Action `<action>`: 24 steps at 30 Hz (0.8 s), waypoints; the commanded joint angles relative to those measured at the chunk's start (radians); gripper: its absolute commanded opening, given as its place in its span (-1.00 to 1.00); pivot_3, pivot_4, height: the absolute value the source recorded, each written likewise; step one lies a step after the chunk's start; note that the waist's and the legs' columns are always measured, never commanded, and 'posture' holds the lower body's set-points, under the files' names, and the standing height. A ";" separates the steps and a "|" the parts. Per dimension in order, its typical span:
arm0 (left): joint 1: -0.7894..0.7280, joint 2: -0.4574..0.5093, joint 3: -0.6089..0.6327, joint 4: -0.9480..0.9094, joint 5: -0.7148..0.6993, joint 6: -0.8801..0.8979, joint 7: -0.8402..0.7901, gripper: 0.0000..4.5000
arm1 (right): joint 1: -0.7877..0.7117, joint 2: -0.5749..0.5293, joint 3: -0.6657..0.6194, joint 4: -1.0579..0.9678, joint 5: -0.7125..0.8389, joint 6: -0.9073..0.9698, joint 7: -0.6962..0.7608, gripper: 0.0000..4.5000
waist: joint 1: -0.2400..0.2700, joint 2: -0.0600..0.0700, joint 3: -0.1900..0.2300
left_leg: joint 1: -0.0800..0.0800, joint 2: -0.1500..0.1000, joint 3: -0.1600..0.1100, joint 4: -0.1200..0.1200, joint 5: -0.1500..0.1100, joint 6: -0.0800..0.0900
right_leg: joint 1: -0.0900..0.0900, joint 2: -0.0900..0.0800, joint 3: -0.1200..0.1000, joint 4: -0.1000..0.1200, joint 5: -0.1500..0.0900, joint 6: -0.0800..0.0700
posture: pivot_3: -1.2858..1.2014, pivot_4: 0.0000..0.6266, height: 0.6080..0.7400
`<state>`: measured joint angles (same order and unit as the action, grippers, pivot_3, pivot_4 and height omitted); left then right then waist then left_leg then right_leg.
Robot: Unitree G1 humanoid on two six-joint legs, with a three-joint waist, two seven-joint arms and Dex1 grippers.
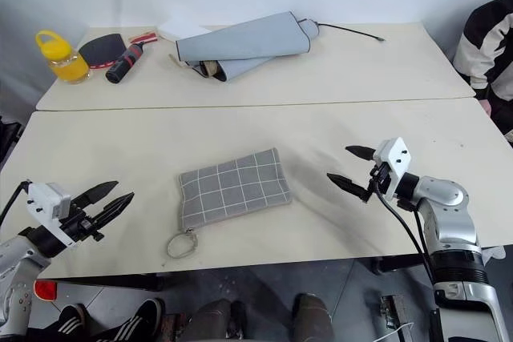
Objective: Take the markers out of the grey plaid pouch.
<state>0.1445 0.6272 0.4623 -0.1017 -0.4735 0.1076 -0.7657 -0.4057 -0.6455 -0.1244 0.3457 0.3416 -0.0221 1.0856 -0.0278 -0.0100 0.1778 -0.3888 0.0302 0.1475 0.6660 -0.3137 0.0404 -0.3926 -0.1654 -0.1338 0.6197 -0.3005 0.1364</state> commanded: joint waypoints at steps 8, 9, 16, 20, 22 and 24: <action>0.030 -0.001 -0.013 -0.022 0.063 -0.077 -0.002 0.05 | -0.007 0.009 0.017 -0.066 -0.008 0.017 -0.012 0.99 | 0.000 0.000 0.000 | 0.000 0.000 0.000 0.000 0.000 0.000 | 0.000 0.000 0.000 0.000 0.000 0.000 | 0.03 -0.52 1.00; 0.025 -0.005 -0.013 -0.017 0.060 -0.083 -0.003 0.05 | -0.012 0.020 0.021 -0.085 0.001 0.029 -0.015 0.99 | 0.000 0.000 0.000 | 0.000 0.000 0.000 0.000 0.000 0.000 | 0.000 0.000 0.000 0.000 0.000 0.000 | 0.03 -0.52 1.00; 0.020 -0.013 -0.031 -0.010 0.097 -0.182 -0.018 0.05 | -0.073 0.191 0.105 -0.304 0.028 0.156 -0.141 0.09 | -0.002 0.001 0.000 | 0.000 0.001 0.000 -0.001 0.000 -0.001 | -0.001 0.000 0.000 0.001 0.000 -0.001 | 0.03 -0.52 1.00; 0.024 -0.015 -0.060 0.011 0.161 -0.291 -0.024 0.05 | -0.103 0.292 0.166 -0.307 -0.025 0.149 -0.218 -0.56 | -0.001 0.001 0.000 | 0.000 0.000 0.000 -0.001 -0.001 -0.001 | -0.002 0.000 0.000 0.001 0.000 -0.001 | 0.03 -0.52 1.00; 0.028 -0.019 -0.076 0.009 0.193 -0.345 -0.022 0.05 | -0.112 0.322 0.217 -0.273 -0.085 0.118 -0.245 -0.88 | 0.001 0.001 0.000 | 0.000 0.000 0.000 -0.001 -0.001 -0.001 | -0.002 0.000 -0.001 0.001 0.000 -0.001 | 0.03 -0.52 1.00; 0.028 -0.018 -0.092 0.013 0.218 -0.387 -0.020 0.05 | -0.124 0.343 0.246 -0.228 -0.123 0.099 -0.265 -0.99 | 0.000 0.001 0.000 | 0.000 0.000 0.000 -0.001 -0.001 -0.001 | -0.002 -0.001 -0.001 0.001 0.000 -0.001 | 0.03 -0.52 1.00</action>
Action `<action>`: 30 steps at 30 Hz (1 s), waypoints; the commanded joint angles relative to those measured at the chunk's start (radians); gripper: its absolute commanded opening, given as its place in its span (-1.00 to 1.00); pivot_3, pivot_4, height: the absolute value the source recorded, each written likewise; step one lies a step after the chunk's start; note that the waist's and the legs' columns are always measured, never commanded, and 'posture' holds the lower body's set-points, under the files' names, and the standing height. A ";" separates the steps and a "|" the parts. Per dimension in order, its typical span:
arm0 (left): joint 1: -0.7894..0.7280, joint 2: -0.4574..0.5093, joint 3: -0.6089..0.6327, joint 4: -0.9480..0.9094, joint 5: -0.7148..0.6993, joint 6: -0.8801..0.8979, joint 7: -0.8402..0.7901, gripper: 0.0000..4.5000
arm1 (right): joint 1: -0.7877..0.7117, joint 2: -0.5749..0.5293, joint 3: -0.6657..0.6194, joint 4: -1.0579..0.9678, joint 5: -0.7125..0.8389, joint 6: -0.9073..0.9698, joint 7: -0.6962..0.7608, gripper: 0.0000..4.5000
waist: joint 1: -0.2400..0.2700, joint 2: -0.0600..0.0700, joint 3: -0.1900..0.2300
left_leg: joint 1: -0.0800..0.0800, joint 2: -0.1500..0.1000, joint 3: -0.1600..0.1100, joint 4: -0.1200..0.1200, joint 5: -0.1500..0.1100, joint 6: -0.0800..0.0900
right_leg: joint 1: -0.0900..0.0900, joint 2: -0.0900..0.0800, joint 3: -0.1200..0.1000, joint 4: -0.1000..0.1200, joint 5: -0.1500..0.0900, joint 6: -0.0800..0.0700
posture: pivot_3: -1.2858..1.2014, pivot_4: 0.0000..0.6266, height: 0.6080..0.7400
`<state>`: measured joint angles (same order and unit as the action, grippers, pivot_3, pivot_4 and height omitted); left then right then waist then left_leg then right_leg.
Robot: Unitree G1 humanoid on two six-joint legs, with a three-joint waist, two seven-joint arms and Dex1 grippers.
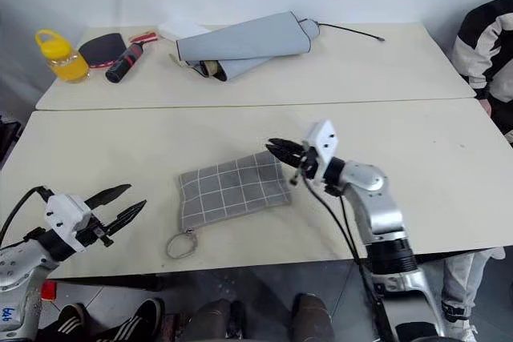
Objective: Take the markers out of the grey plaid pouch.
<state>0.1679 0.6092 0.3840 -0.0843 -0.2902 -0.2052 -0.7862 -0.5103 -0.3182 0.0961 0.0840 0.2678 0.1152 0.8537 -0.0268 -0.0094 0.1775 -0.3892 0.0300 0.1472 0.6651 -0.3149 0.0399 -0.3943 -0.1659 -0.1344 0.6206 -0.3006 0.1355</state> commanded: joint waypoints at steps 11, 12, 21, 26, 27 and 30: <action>-0.082 0.039 -0.110 0.147 0.267 -0.399 0.059 0.05 | -0.027 -0.008 0.110 0.208 -0.251 -0.180 -0.099 -0.99 | -0.005 0.000 0.000 | 0.000 0.000 0.001 0.000 0.000 0.000 | 0.000 0.001 0.000 0.000 0.000 0.000 | 0.03 -0.52 1.00; -0.106 0.032 -0.124 0.164 0.283 -0.416 0.076 0.05 | -0.026 -0.009 0.107 0.207 -0.247 -0.179 -0.094 -0.99 | -0.004 0.000 0.000 | 0.000 0.000 0.001 0.000 0.000 0.000 | 0.000 0.001 0.000 0.000 0.000 0.000 | 0.03 -0.52 1.00; -0.210 -0.008 -0.261 0.220 0.317 -0.447 0.119 0.05 | -0.025 -0.019 0.102 0.201 -0.246 -0.178 -0.084 -0.99 | -0.009 0.000 0.000 | 0.000 0.001 0.001 -0.001 0.000 0.000 | 0.000 0.001 -0.001 0.001 0.000 0.000 | 0.03 -0.52 1.00; -0.217 -0.004 -0.298 0.233 0.289 -0.450 0.106 -0.37 | -0.017 -0.024 0.099 0.181 -0.234 -0.163 -0.075 -1.00 | -0.008 0.000 0.000 | 0.000 0.001 0.001 0.000 0.000 0.000 | 0.000 0.001 -0.001 0.001 0.000 0.000 | 0.03 -0.52 1.00; -0.220 -0.002 -0.297 0.232 0.291 -0.455 0.112 -0.49 | -0.015 -0.024 0.099 0.177 -0.233 -0.163 -0.073 -1.00 | -0.008 0.000 0.000 | 0.000 0.001 0.001 0.000 0.000 0.000 | 0.000 0.001 -0.001 0.001 0.000 0.000 | 0.03 -0.52 1.00; -0.212 0.016 -0.294 0.233 0.292 -0.480 0.111 -0.49 | -0.013 -0.022 0.098 0.173 -0.231 -0.161 -0.070 -1.00 | -0.008 0.000 0.000 | 0.000 0.001 0.001 0.000 0.000 0.000 | 0.000 0.001 -0.001 0.001 0.000 0.000 | 0.03 -0.52 1.00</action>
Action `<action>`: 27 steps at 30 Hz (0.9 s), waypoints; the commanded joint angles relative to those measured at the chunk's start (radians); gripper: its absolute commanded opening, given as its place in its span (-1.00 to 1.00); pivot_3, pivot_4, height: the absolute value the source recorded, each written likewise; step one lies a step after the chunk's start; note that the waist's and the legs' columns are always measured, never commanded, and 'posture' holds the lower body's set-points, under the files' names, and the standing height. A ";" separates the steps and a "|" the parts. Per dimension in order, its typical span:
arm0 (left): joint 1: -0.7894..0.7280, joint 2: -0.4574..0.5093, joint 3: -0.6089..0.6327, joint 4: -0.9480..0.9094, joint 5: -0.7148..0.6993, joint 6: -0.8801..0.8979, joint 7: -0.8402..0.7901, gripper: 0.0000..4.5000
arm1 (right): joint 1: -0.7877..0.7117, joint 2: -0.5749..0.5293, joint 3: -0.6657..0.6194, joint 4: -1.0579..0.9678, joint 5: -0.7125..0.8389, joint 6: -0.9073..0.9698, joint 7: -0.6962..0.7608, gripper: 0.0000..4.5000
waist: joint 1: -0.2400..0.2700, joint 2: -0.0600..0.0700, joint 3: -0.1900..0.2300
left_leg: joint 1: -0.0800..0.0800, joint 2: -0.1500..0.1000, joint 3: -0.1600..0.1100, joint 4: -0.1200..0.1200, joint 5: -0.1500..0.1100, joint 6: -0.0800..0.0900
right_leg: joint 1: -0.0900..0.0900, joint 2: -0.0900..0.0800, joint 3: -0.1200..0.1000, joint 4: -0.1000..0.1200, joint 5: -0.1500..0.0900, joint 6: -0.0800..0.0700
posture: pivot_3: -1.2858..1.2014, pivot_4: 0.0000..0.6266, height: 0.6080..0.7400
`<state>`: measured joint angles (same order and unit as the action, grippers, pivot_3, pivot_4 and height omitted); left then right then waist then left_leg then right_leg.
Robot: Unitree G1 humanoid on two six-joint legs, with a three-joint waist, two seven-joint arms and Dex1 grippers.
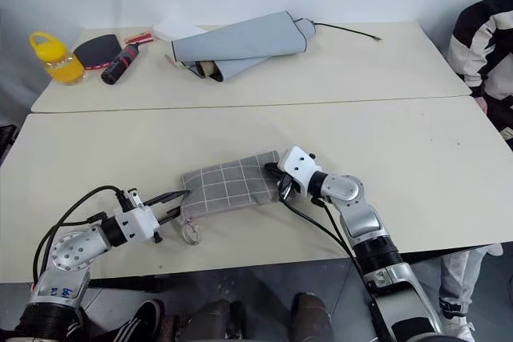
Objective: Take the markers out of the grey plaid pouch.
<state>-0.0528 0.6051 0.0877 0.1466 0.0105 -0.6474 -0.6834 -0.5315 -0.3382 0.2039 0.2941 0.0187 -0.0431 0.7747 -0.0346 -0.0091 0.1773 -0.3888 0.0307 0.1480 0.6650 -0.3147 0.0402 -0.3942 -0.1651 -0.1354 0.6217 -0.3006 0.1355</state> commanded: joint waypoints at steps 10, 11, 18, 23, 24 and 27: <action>-0.011 -0.005 -0.031 0.008 -0.048 -0.017 0.010 -0.64 | 0.006 0.001 -0.006 -0.038 0.018 -0.004 0.014 -1.00 | 0.000 0.000 0.000 | 0.000 0.000 0.000 0.000 0.000 0.000 | 0.000 0.000 0.000 0.000 0.000 0.000 | 0.03 -0.52 1.00; -0.010 -0.007 -0.035 0.008 -0.045 -0.018 0.012 -0.74 | 0.006 0.000 -0.007 -0.039 0.018 -0.004 0.015 -1.00 | 0.000 0.000 0.000 | 0.000 0.000 0.000 0.000 0.000 0.000 | 0.000 0.000 0.000 0.000 0.000 0.000 | 0.03 -0.52 1.00; -0.016 0.011 -0.021 0.029 -0.009 -0.030 0.046 -0.98 | -0.001 0.002 -0.024 -0.037 0.018 0.001 -0.007 -1.00 | 0.000 0.000 0.000 | 0.000 0.000 0.000 0.000 0.000 0.000 | 0.000 0.000 0.000 0.000 0.000 0.000 | 0.03 -0.52 1.00; -0.046 -0.007 -0.017 0.031 0.073 -0.028 0.133 -1.00 | -0.094 -0.001 -0.106 0.001 0.091 0.003 -0.009 -0.73 | 0.002 0.001 0.000 | 0.000 0.000 0.000 0.001 0.001 0.000 | 0.000 0.000 0.000 0.000 0.000 0.000 | 0.03 -0.52 1.00; -0.053 -0.017 -0.020 0.028 0.095 -0.012 0.158 -1.00 | -0.111 -0.001 -0.117 -0.005 0.108 0.009 -0.003 -0.60 | 0.003 0.001 0.000 | 0.000 0.000 0.000 0.001 0.001 0.001 | 0.000 0.000 0.000 0.000 0.000 0.000 | 0.03 -0.52 1.00; -0.080 -0.040 -0.015 0.020 0.181 0.039 0.251 -1.00 | -0.140 0.000 -0.145 -0.066 0.187 0.100 0.038 -0.12 | 0.006 0.001 0.000 | 0.000 0.000 0.000 0.001 0.001 0.001 | 0.000 0.000 0.000 0.001 0.000 0.000 | 0.03 -0.52 1.00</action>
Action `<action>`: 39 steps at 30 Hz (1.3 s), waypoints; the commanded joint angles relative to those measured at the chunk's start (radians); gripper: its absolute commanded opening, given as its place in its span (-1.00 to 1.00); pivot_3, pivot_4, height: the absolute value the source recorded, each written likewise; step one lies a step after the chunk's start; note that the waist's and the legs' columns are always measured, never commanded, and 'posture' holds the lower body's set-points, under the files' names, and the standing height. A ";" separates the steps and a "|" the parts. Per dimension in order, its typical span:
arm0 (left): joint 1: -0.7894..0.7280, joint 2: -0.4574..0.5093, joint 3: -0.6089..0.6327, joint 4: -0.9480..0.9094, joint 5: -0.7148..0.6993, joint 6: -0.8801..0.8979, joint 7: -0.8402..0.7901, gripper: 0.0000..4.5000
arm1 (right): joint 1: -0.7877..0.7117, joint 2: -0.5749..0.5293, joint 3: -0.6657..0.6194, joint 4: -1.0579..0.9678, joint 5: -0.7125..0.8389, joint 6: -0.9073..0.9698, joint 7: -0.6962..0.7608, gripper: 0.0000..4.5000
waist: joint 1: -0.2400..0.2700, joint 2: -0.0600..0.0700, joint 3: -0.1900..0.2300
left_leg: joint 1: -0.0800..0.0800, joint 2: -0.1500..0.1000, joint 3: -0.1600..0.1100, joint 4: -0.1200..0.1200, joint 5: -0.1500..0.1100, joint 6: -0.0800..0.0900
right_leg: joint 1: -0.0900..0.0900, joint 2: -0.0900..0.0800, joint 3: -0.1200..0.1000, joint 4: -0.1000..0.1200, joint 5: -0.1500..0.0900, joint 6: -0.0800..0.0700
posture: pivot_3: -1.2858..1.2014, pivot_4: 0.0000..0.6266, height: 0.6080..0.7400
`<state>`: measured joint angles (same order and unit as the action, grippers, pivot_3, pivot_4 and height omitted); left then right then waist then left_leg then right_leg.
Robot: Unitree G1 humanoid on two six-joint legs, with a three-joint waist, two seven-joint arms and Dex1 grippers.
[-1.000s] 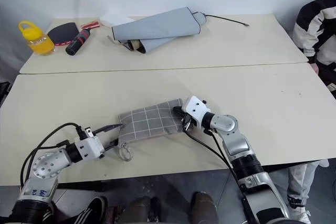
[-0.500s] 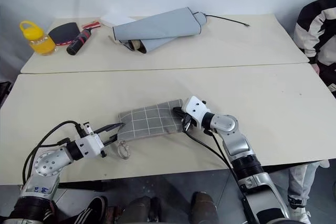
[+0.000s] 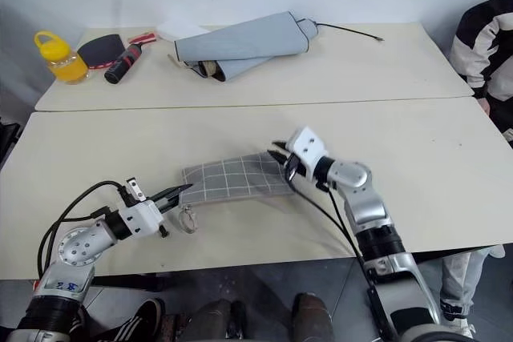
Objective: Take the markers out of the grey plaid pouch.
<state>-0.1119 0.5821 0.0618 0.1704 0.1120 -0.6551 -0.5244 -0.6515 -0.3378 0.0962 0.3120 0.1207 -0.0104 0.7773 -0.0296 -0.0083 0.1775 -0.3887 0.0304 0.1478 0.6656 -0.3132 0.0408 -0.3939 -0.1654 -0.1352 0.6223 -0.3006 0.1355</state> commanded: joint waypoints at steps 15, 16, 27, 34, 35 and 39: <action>-0.057 -0.165 -0.132 -0.123 0.283 0.256 0.254 -1.00 | 0.316 -0.006 0.103 -0.635 0.398 0.738 -0.013 0.33 | 0.022 0.001 -0.001 | 0.000 0.000 -0.001 0.000 -0.002 0.001 | 0.001 -0.001 -0.001 -0.001 0.000 0.000 | 0.03 -0.52 1.00; -0.056 -0.167 -0.138 -0.128 0.283 0.261 0.254 -1.00 | 0.321 0.033 0.100 -0.636 0.415 0.761 -0.047 0.33 | 0.023 0.001 -0.001 | 0.000 0.000 -0.001 0.000 -0.002 0.001 | 0.001 -0.001 -0.001 -0.001 0.000 0.000 | 0.03 -0.52 1.00; -0.060 -0.167 -0.153 -0.176 0.260 0.312 0.252 -1.00 | 0.247 0.170 0.145 -0.528 0.383 0.761 -0.123 0.05 | 0.026 0.002 -0.002 | -0.001 -0.001 -0.001 0.000 -0.002 0.001 | 0.000 -0.002 -0.001 -0.002 0.000 0.000 | 0.03 -0.52 1.00; -0.032 -0.158 -0.134 -0.207 0.223 0.333 0.242 -1.00 | 0.251 0.093 0.145 -0.514 0.340 0.720 -0.080 -0.99 | 0.026 0.002 -0.002 | -0.001 -0.001 -0.001 0.000 -0.002 0.001 | 0.000 -0.001 -0.001 -0.002 0.000 0.000 | 0.03 -0.52 1.00; -0.027 -0.152 -0.129 -0.212 0.212 0.334 0.235 -1.00 | 0.244 0.080 0.130 -0.504 0.335 0.711 -0.077 -0.99 | 0.025 0.002 -0.002 | -0.001 -0.001 -0.001 0.000 -0.002 0.001 | 0.000 -0.002 -0.001 -0.002 0.000 0.000 | 0.03 -0.52 1.00; 0.015 -0.106 -0.075 -0.239 0.127 0.321 0.194 -1.00 | 0.211 0.004 0.075 -0.456 0.322 0.680 -0.044 -0.99 | 0.022 0.002 -0.002 | -0.001 0.000 -0.001 0.000 -0.002 0.001 | 0.000 -0.001 -0.001 -0.002 0.000 0.000 | 0.03 -0.52 1.00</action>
<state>-0.1254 0.4529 -0.0462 -0.0360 0.2866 -0.3242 -0.3070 -0.4258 -0.3069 0.2191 -0.1446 0.4469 0.6997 0.7082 -0.0077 -0.0068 0.1758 -0.3895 0.0302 0.1473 0.6651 -0.3154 0.0420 -0.3943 -0.1665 -0.1361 0.6201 -0.3003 0.1359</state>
